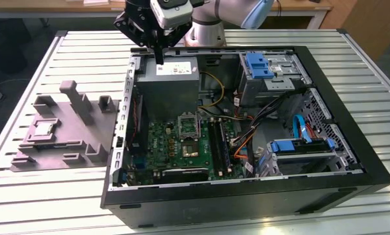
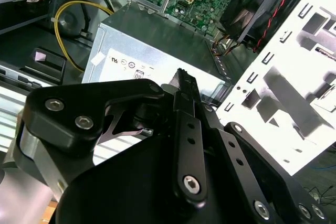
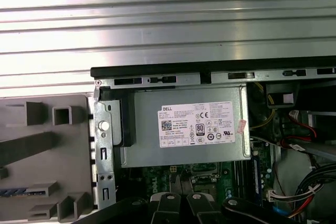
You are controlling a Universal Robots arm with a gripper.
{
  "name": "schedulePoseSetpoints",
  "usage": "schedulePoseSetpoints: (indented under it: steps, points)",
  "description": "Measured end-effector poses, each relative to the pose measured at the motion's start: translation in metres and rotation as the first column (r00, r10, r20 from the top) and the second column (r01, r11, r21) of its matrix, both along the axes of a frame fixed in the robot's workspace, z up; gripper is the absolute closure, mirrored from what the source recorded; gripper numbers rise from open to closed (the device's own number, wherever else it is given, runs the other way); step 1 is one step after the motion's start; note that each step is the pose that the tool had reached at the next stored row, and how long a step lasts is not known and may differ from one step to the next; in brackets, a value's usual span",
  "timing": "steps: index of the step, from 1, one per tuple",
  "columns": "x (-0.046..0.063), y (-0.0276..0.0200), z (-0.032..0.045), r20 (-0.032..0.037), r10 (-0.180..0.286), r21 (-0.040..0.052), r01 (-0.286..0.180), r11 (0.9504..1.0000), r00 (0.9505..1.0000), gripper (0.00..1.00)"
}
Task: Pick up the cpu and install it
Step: 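Reach for the cpu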
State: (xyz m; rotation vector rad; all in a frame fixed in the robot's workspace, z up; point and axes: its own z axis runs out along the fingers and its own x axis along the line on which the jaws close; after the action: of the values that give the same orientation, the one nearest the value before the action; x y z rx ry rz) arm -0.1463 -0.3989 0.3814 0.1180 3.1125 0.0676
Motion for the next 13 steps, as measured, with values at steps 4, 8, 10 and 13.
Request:
schedulePoseSetpoints:
  steps: [4, 8, 10, 13]
  points:
    - [-0.0007, 0.0000, -0.0003, 0.0000, 0.000, 0.0000, 0.000, 1.0000, 1.0000, 0.89]
    - [-0.0014, 0.0000, -0.0006, 0.0000, 0.000, 0.0000, 0.000, 1.0000, 1.0000, 0.89]
    - [-0.0018, 0.0000, -0.0008, 0.0000, 0.000, 0.0000, 0.000, 1.0000, 1.0000, 0.89]
    - [-0.0024, 0.0000, -0.0010, 0.0000, 0.000, 0.0000, 0.000, 1.0000, 1.0000, 0.89]
